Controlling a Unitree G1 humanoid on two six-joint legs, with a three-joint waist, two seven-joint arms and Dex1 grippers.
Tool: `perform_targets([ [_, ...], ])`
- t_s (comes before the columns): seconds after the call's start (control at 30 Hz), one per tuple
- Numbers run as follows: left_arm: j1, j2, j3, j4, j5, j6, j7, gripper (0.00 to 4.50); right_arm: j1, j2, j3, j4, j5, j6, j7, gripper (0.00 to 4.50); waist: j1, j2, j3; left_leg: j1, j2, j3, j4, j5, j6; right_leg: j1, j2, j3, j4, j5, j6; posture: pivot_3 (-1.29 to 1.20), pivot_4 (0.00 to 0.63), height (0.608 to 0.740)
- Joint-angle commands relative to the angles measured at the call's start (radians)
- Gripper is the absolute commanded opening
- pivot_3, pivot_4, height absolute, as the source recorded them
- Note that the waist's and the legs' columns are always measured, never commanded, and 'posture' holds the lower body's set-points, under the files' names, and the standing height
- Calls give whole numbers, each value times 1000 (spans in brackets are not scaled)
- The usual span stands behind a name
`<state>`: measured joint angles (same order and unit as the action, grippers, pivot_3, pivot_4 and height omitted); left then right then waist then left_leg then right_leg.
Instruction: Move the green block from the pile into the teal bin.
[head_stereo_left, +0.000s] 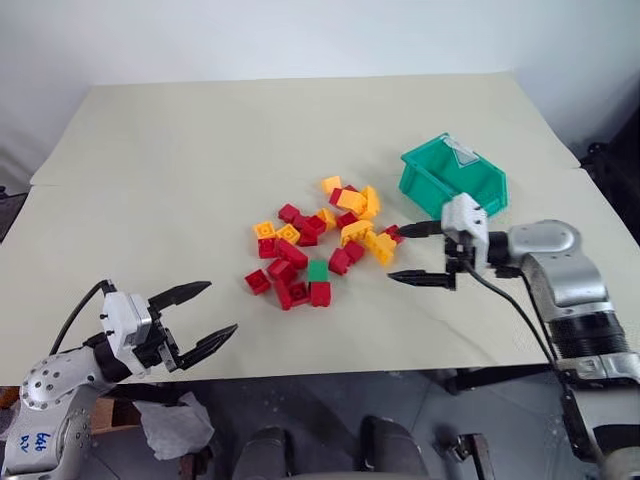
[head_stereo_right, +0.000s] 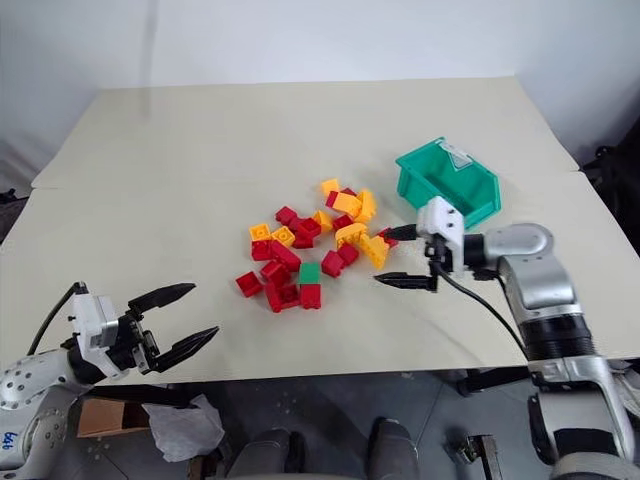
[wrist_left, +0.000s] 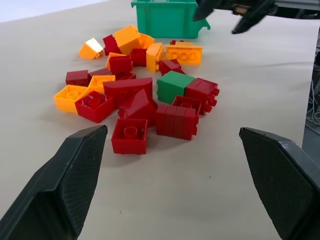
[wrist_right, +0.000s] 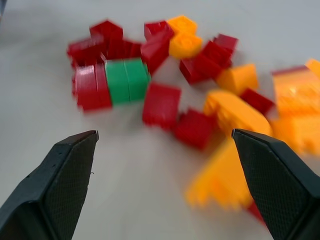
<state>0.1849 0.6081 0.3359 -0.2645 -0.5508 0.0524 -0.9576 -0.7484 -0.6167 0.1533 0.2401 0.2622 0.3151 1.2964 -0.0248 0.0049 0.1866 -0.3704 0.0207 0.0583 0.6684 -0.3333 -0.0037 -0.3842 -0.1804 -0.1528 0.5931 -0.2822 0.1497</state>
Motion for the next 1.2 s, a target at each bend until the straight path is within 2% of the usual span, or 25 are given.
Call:
perform_targets([
  [0.03,10,-6,5,-36,-2,-10,12,4500,-76,57,72,22,-66,25,-44,4472,1,0,0,0,0,0,0,0,0,0,0,0,0,0,0,0,150,740],
  [0.17,21,-22,-2,-55,2,-7,38,4500,-177,152,145,162,-161,-12,-107,4472,-2,0,0,-1,0,0,0,0,0,-1,0,0,1,0,0,0,150,740],
  [0.37,50,-42,-3,-87,5,-8,66,4500,-232,202,200,296,-243,-134,-96,4472,-4,0,0,-2,0,0,-1,0,0,-3,0,0,3,0,0,0,150,740],
  [0.7,74,-41,11,-103,-8,-7,83,4500,-196,225,218,149,-210,-28,25,4472,-3,0,0,-2,0,1,-1,0,0,-4,0,1,3,0,0,0,150,740],
  [0.97,51,-40,-10,-99,-1,-22,58,4500,-222,275,240,215,-278,-23,-66,4472,-4,0,0,-1,0,3,-1,0,-1,-6,0,2,5,0,0,0,150,740],
  [1.17,38,-33,-18,-105,-7,-20,35,4500,-257,287,256,257,-309,6,-61,4472,-5,0,0,-2,0,4,-1,0,-1,-8,0,3,6,0,0,0,150,740],
  [1.2,36,-33,-16,-102,-7,-20,35,4500,-261,286,258,257,-310,10,-56,4076,-5,0,0,-2,0,4,-1,0,-1,-8,0,3,6,0,0,0,150,740],
])
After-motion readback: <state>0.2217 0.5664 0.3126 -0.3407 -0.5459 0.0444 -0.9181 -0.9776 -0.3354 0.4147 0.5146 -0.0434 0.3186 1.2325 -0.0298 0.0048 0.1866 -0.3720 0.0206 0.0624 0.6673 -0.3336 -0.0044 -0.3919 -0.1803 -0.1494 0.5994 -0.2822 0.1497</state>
